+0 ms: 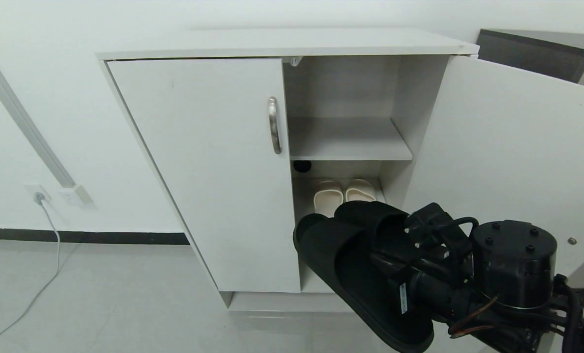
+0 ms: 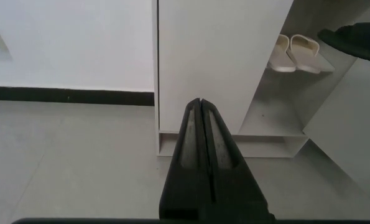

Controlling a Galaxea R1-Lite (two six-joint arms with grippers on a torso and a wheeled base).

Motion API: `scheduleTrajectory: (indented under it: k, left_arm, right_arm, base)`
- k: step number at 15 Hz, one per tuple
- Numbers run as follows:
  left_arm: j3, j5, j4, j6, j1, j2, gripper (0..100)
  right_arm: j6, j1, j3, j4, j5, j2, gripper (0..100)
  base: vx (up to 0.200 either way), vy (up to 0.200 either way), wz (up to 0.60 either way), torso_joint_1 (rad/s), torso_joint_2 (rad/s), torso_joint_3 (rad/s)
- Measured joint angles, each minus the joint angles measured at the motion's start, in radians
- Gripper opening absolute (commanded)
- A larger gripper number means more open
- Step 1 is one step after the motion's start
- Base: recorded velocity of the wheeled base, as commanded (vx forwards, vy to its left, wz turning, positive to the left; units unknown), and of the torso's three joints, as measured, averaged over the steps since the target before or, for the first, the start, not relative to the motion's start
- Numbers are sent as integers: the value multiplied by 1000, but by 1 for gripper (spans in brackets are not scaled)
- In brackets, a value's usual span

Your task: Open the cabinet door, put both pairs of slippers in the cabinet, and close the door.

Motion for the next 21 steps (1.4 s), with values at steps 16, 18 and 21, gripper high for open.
scheduleTrajectory:
  k: [16,18,21]
  left_arm:
    - [0,-1,-1,14,0,0,0]
    - [0,-1,-1,14,-1,0,0]
    - [0,-1,-1,14,0,0,0]
  right_arm:
    - [-18,52,-125,-38,-252,146,0]
    - [27,56,-277,129,-362,178,0]
    - [109,78,-489,435,-481,195,0]
  base:
    - [0,0,0,0,14,15]
    - [0,0,0,0,0,0]
    - [0,0,0,0,0,0]
